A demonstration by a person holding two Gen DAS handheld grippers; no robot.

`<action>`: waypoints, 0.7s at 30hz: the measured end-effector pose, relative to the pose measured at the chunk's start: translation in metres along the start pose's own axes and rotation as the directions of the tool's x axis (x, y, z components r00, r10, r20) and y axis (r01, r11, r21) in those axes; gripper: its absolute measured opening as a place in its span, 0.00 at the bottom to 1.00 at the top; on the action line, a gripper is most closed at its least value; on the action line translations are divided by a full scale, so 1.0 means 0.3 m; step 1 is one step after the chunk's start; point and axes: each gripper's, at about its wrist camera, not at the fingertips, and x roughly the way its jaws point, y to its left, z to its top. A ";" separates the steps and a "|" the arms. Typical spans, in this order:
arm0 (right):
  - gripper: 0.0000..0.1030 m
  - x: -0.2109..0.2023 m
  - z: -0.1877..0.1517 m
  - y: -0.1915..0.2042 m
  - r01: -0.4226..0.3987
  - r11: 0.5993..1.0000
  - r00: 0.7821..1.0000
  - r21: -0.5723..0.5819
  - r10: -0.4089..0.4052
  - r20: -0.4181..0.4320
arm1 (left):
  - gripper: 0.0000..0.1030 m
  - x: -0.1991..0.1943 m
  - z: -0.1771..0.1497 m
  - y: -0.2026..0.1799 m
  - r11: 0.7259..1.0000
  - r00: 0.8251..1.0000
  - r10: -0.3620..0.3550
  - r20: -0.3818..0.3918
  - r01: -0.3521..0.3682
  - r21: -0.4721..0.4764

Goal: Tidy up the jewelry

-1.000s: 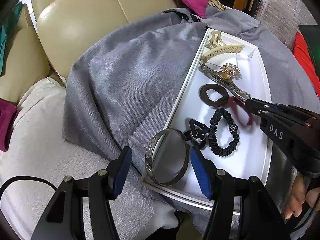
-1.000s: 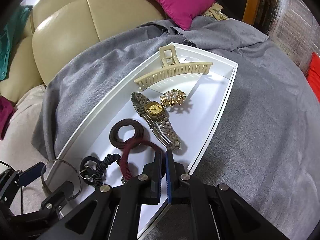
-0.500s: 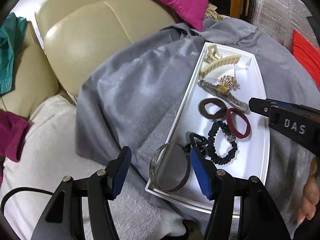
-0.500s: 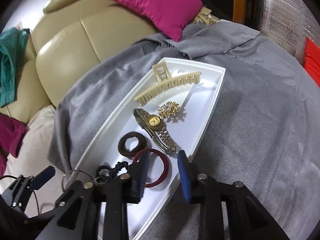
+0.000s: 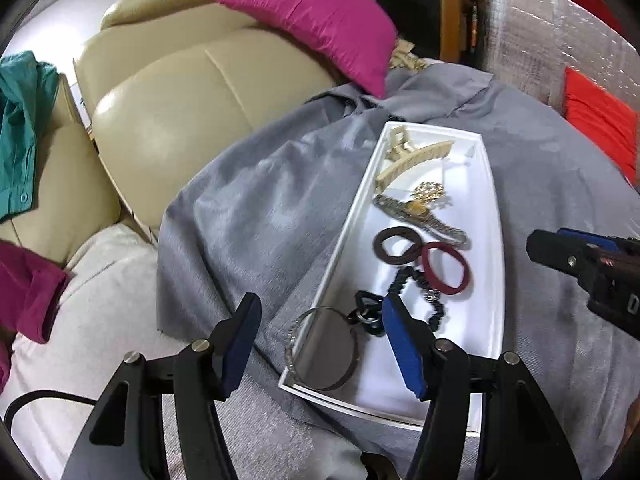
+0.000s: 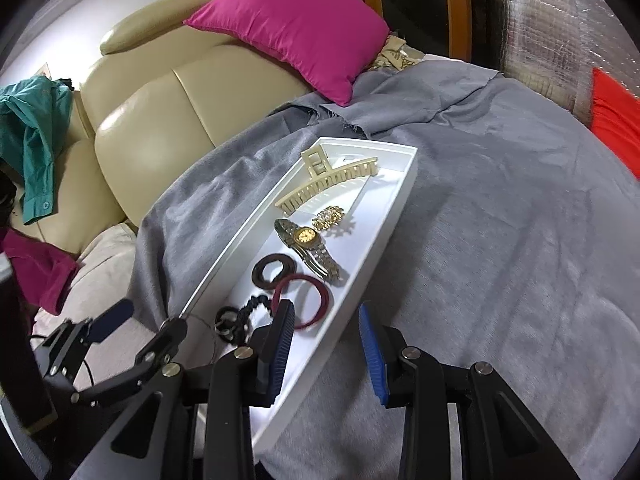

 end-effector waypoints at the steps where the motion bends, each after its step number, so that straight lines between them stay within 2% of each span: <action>1: 0.37 -0.023 -0.012 -0.006 0.003 1.000 1.000 0.001 -0.003 0.003 | 0.67 -0.011 -0.002 -0.005 1.000 1.000 -0.007 0.005 0.007 0.007; 4: 0.37 -0.084 -0.037 -0.028 0.002 1.000 1.000 0.014 -0.002 0.016 | 0.71 -0.082 -0.004 -0.020 0.999 0.998 -0.025 0.054 0.023 0.030; 7: 0.37 -0.171 -0.062 -0.053 0.008 1.000 0.999 0.021 -0.009 0.042 | 0.80 -0.180 0.000 -0.026 0.999 0.993 -0.026 0.118 0.021 0.040; 9: 0.36 -0.221 -0.070 -0.064 0.001 0.999 0.998 0.036 -0.003 0.060 | 0.81 -0.262 0.009 -0.023 0.999 0.986 -0.028 0.162 0.022 0.042; 13: 0.38 -0.356 -0.094 -0.062 -0.018 0.999 0.994 0.044 0.013 0.112 | 0.87 -0.400 0.027 -0.005 0.999 0.971 0.027 0.238 -0.036 0.033; 14: 0.41 -0.379 -0.098 -0.059 -0.022 0.999 0.993 0.043 0.017 0.119 | 0.89 -0.442 0.030 0.005 0.999 0.966 0.040 0.257 -0.048 0.025; 16: 0.61 -0.443 -0.113 -0.044 -0.031 0.999 0.989 0.038 0.025 0.147 | 0.93 -0.498 0.031 0.028 0.999 0.961 0.038 0.272 -0.041 0.008; 21: 0.66 -0.581 -0.171 0.012 -0.057 0.998 0.977 0.010 0.054 0.205 | 0.95 -0.619 0.008 0.065 0.998 0.952 0.064 0.298 -0.062 -0.015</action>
